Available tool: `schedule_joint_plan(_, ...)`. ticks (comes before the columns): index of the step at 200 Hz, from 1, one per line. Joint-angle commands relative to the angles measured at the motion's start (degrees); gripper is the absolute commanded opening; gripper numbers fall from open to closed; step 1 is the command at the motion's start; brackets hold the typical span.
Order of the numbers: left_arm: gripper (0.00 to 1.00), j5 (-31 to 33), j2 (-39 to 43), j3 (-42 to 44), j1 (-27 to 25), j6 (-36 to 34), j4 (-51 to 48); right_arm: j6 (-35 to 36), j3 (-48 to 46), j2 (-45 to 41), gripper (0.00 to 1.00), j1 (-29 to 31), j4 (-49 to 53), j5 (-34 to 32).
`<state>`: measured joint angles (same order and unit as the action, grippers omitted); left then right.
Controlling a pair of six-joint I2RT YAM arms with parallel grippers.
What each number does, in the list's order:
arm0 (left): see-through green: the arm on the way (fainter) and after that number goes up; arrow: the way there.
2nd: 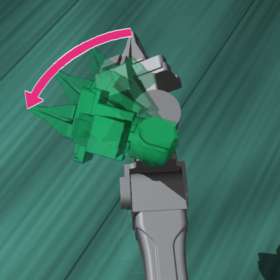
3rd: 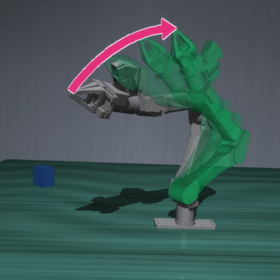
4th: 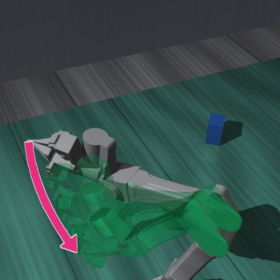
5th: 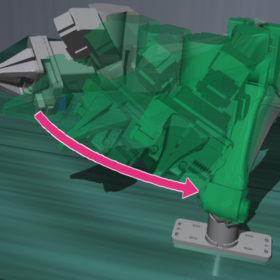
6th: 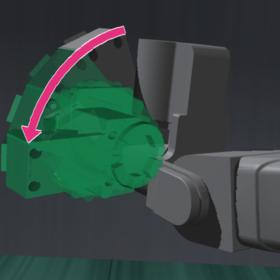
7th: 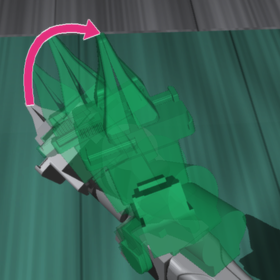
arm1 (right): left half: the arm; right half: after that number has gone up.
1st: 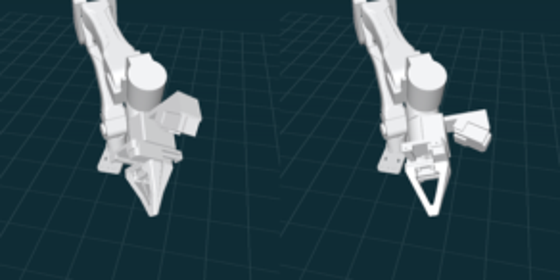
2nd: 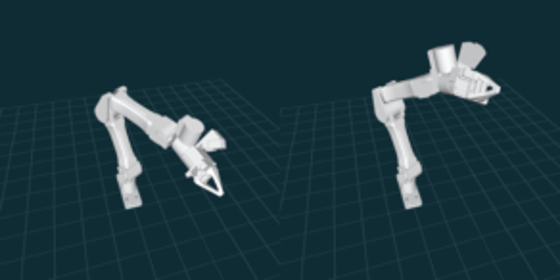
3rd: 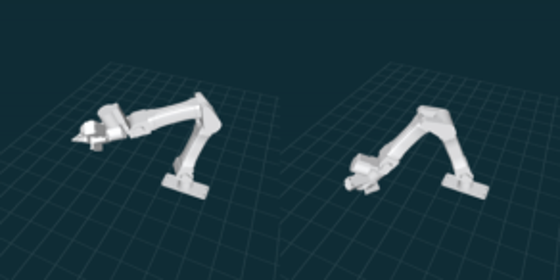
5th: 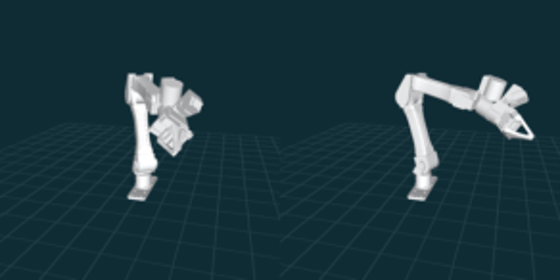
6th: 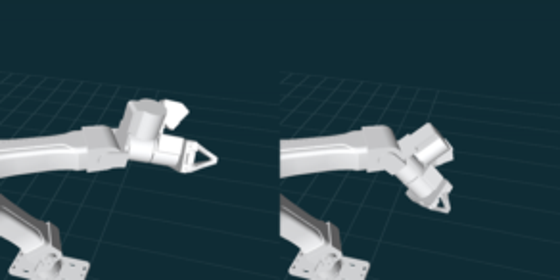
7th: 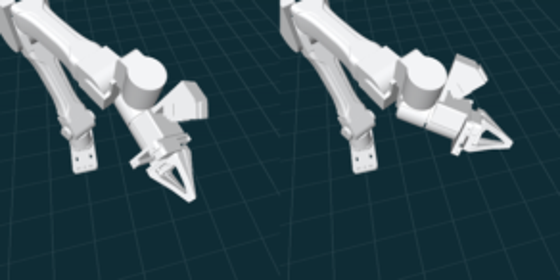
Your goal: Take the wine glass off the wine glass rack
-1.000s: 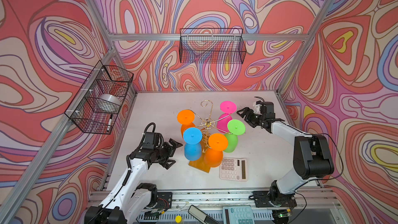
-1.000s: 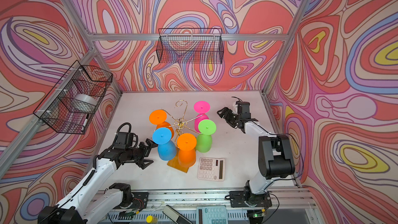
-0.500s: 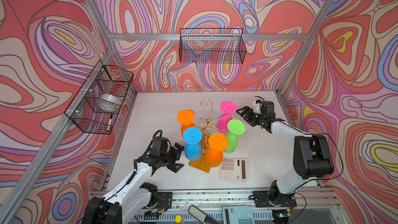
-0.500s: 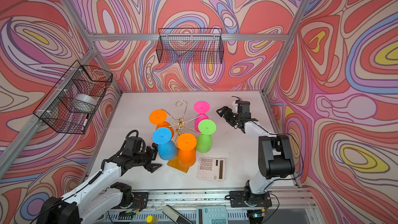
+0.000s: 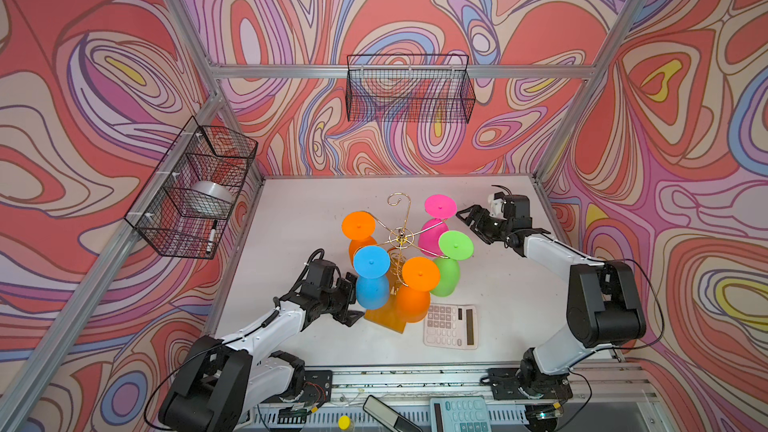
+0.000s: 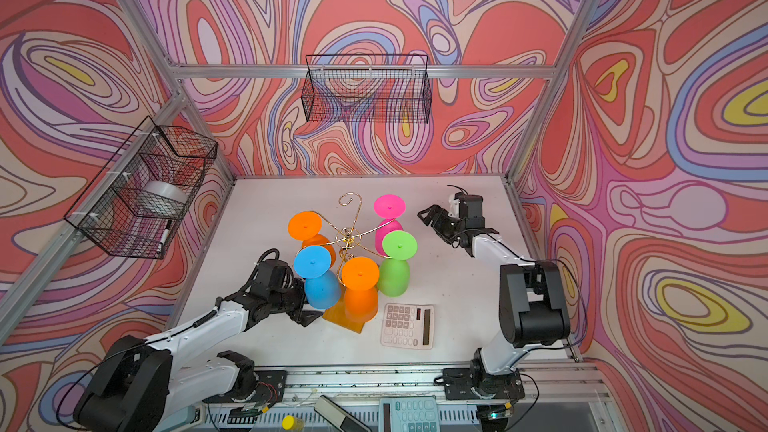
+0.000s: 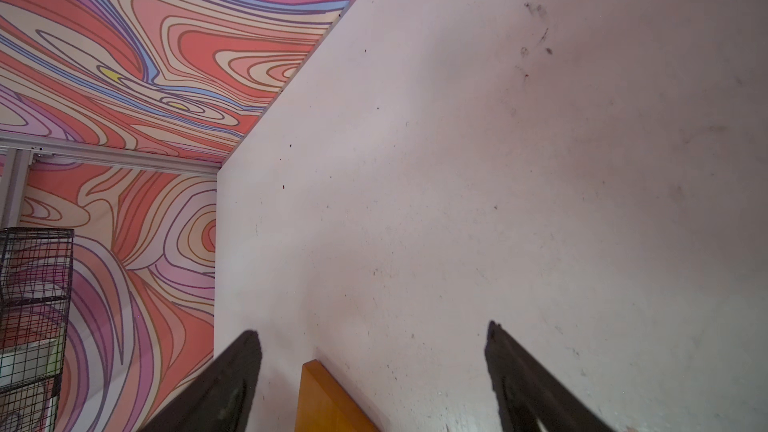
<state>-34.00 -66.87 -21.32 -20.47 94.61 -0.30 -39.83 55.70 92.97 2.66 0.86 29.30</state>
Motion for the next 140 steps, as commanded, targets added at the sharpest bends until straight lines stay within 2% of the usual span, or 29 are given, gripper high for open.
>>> schedule_joint_plan(1,0.92,0.73,-2.33,-0.94,-0.79,2.05,4.21,-1.20,1.69,-2.10,0.89,-0.35,0.38,-0.52)
schedule_joint_plan(50,0.88,-0.14,-8.46,-1.41,-2.28,4.08,12.52,-5.15,1.57,-2.94,0.88,-2.30,-0.81,1.23)
schedule_joint_plan(140,0.87,-1.25,-16.45,-4.78,-4.79,5.06,19.71,-9.76,1.65,-6.13,0.86,-5.50,-1.62,2.52)
